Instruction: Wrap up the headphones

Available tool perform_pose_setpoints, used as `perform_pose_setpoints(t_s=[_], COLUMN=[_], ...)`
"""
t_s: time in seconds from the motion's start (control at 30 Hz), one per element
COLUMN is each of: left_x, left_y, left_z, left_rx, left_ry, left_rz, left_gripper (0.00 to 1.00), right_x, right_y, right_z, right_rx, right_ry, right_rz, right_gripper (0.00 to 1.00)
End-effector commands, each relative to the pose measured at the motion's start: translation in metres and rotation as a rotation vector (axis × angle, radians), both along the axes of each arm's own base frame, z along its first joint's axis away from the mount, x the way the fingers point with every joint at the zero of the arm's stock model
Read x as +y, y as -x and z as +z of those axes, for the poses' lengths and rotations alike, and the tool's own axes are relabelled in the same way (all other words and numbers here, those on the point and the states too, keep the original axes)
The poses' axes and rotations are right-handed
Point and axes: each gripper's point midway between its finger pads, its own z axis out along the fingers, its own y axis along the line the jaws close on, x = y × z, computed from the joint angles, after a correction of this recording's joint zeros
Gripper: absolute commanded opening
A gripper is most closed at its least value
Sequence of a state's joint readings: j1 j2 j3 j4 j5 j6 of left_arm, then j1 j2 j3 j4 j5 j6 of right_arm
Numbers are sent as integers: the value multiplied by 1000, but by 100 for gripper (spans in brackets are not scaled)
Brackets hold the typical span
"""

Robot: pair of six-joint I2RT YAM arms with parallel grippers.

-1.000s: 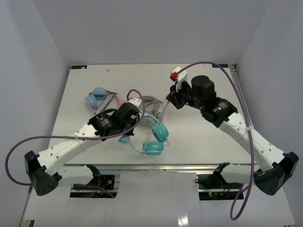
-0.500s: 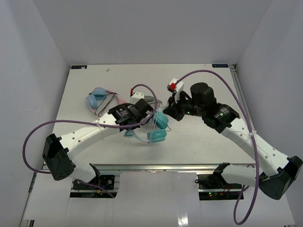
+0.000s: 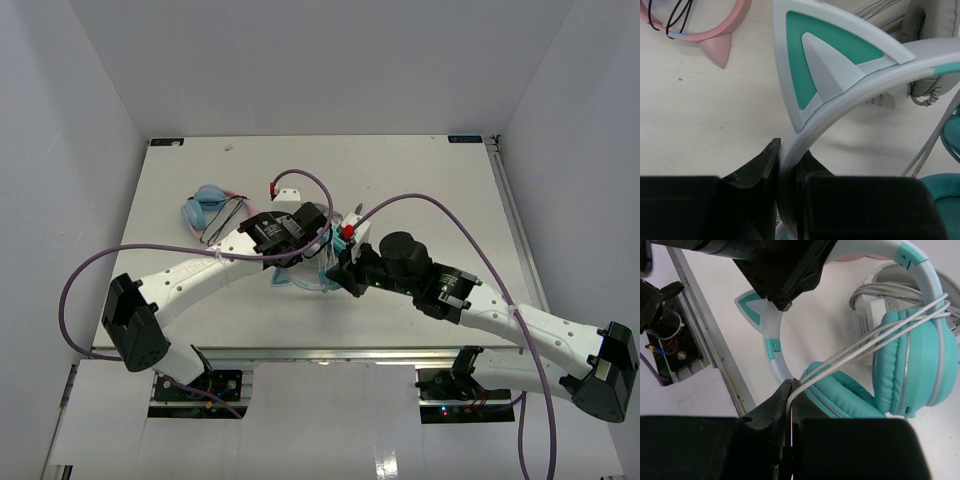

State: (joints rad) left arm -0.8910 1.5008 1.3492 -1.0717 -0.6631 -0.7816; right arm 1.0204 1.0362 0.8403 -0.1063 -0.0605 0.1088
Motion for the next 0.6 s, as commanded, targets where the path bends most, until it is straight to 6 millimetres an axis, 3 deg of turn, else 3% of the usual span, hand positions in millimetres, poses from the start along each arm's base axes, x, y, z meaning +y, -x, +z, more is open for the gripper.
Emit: perform_pose_setpoints(t_s=[0.0,0.57], left_x=[-4,-14], left_y=[-15,2], left_z=[30,54], left_rx=[-136,-181], left_ry=[207,492], left_rz=[105,131], left_gripper=[0,0], right_x=[18,10], right_y=[3,7], right_z=[18,-7], right_rx=[-17,5], right_ry=[-137,-174], right_rz=[-30,-124], right_gripper=[8,8])
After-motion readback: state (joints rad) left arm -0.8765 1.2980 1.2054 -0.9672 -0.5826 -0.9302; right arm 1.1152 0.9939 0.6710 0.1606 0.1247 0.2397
